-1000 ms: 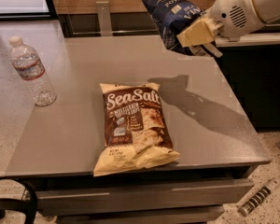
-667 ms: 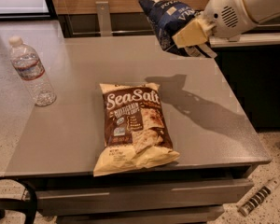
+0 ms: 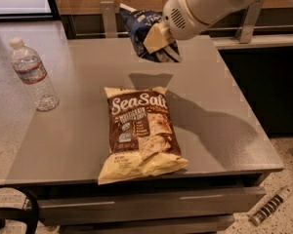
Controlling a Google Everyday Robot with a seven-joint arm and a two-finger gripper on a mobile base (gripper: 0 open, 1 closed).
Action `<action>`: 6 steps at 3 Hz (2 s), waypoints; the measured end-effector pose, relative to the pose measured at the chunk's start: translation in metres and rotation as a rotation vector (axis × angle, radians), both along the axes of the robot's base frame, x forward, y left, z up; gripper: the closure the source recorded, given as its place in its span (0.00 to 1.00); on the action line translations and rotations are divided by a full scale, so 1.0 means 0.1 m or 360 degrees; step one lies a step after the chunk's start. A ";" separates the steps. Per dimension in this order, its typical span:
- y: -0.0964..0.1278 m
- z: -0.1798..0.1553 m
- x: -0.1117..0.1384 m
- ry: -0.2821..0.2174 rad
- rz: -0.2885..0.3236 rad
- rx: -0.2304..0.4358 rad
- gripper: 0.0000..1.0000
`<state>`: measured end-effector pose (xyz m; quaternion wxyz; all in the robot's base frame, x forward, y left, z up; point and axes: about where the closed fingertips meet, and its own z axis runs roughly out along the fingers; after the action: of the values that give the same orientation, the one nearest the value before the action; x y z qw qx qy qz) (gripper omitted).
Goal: Move blue chip bag near water bottle
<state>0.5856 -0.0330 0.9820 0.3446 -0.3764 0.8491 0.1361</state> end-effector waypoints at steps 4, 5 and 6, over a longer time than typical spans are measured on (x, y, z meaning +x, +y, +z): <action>1.30 -0.35 -0.08 0.0187 0.0159 0.0285 1.00; 1.41 -0.37 -0.13 0.0203 0.0211 0.0317 1.00; 1.47 -0.42 -0.13 0.0216 0.0168 0.0275 1.00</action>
Offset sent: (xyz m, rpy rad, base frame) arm 0.0031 0.1091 -0.0286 0.1024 0.0891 -0.0056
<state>0.5724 0.1137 0.9402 0.3098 -0.3795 0.8346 0.2521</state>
